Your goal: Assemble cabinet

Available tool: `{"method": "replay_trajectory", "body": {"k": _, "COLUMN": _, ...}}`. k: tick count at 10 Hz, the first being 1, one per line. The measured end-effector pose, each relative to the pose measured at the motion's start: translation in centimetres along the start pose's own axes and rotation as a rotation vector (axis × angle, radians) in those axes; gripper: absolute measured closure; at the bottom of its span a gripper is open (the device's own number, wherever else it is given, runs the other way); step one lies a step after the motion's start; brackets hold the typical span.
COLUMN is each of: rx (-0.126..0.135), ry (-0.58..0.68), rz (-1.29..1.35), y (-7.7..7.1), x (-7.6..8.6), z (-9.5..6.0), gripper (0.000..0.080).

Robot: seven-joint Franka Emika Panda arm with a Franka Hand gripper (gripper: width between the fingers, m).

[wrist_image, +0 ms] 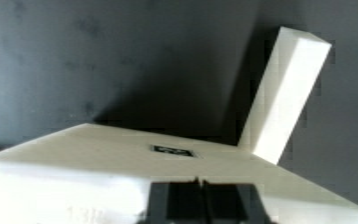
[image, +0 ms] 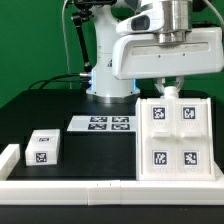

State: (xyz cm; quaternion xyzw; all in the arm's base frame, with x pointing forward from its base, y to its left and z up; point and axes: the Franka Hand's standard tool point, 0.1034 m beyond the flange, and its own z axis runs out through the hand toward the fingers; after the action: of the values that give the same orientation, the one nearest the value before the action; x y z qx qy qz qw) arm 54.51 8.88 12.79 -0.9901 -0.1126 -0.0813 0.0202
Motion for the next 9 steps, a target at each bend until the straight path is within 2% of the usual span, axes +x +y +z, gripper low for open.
{"method": "replay_trajectory", "body": {"k": 2, "rx": 0.002, "ry": -0.007, "rz": 0.001, "y": -0.2, "x": 0.2, "z": -0.1, "gripper": 0.0798}}
{"method": "replay_trajectory", "body": {"k": 5, "rx": -0.001, "ry": -0.002, "rz": -0.007, "y": -0.3, "x": -1.5, "z": 0.4, "gripper": 0.0798}}
{"method": "replay_trajectory", "body": {"k": 7, "rx": -0.002, "ry": 0.0, "rz": -0.008, "y": -0.3, "x": -1.3, "z": 0.1, "gripper": 0.0798}}
{"method": "replay_trajectory", "body": {"k": 9, "rx": 0.001, "ry": -0.013, "rz": -0.006, "y": -0.2, "x": -0.3, "z": -0.3, "gripper": 0.0798}}
